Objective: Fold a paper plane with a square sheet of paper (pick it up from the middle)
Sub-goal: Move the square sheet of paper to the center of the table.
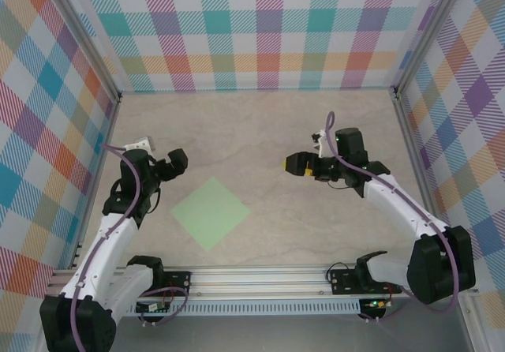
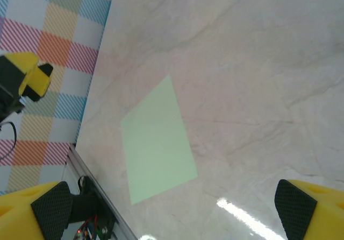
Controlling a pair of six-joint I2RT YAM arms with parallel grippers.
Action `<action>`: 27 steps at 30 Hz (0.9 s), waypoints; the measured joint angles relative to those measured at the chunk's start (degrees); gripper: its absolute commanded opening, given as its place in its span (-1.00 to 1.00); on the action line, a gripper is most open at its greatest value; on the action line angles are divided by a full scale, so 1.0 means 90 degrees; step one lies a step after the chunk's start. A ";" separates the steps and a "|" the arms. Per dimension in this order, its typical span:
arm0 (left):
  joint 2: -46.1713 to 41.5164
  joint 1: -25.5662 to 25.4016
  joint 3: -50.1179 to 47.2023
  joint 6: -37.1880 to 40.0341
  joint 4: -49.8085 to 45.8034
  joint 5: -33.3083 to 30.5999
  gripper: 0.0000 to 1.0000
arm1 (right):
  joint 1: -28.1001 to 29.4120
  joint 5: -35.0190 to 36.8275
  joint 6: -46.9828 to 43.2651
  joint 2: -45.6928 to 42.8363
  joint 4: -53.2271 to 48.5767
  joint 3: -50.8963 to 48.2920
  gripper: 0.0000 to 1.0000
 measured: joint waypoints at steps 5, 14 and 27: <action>0.0066 0.0000 0.0121 -0.0236 -0.0206 0.0034 1.00 | 0.1035 0.0738 0.0066 0.0389 -0.0403 0.0313 1.00; -0.0005 0.0000 0.0068 -0.0831 -0.0449 -0.0248 1.00 | 0.2042 0.2703 0.0512 0.0476 -0.0962 0.0668 0.99; -0.0991 0.0002 -0.0204 -0.1445 -0.0651 -0.0036 1.00 | 0.2115 0.2285 0.0913 0.2166 -0.0916 0.1586 0.99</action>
